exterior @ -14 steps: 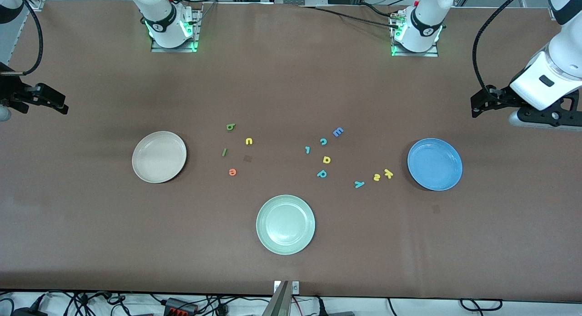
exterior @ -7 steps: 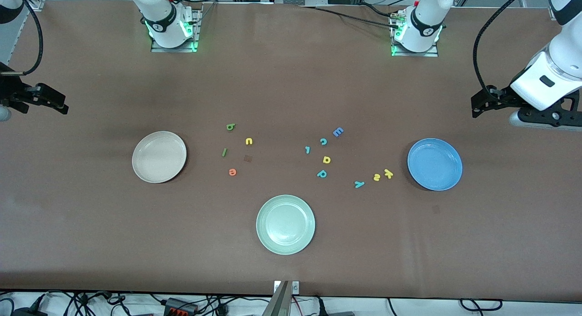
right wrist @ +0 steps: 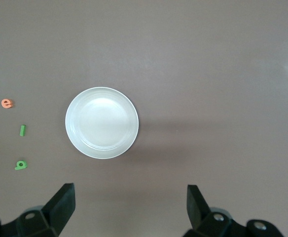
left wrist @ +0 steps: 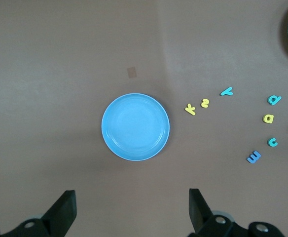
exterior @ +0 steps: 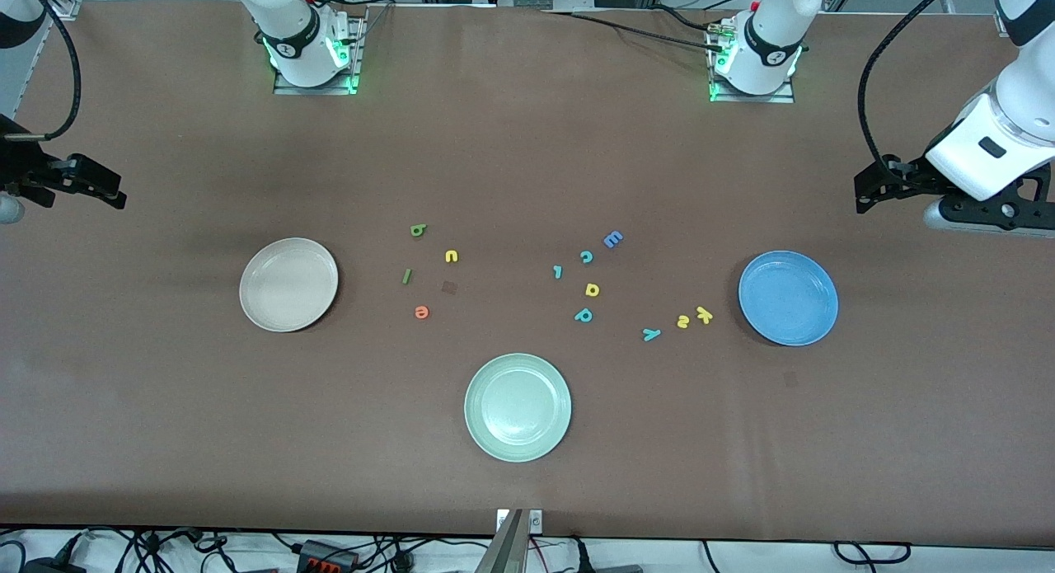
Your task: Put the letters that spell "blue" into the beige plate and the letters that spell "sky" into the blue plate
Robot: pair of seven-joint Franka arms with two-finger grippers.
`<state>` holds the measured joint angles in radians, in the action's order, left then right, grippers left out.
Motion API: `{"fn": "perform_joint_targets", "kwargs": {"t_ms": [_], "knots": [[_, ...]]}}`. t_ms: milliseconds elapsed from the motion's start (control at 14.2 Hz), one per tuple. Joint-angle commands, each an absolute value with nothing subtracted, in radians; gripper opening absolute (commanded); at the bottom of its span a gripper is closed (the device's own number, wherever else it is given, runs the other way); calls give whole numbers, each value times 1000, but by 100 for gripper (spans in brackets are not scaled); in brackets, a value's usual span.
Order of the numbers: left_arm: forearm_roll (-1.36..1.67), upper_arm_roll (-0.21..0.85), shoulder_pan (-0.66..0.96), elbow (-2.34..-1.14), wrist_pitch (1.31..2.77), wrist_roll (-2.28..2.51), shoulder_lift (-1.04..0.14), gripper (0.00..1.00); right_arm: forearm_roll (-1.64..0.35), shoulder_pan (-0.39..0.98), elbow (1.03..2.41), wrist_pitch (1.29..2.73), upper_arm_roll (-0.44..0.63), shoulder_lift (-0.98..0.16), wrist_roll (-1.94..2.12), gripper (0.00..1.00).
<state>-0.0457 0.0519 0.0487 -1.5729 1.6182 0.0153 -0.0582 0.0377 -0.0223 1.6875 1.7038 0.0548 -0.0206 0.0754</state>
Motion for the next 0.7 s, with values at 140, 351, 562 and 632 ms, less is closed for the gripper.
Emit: {"fn": "perform_joint_targets", "kwargs": {"t_ms": [140, 351, 562, 632], "knots": [[-40, 54, 41, -1542, 1595, 11, -71, 100, 43, -17, 1671, 1697, 54, -28, 78, 100], [-34, 54, 41, -1543, 1562, 11, -71, 100, 40, -17, 1672, 1697, 54, -31, 77, 100], [-34, 54, 41, -1543, 1560, 11, -71, 100, 29, 12, 1671, 1692, 49, -83, 75, 100], [-34, 54, 41, -1543, 1562, 11, -71, 100, 29, 27, 1671, 1693, 49, -93, 75, 100]]}}
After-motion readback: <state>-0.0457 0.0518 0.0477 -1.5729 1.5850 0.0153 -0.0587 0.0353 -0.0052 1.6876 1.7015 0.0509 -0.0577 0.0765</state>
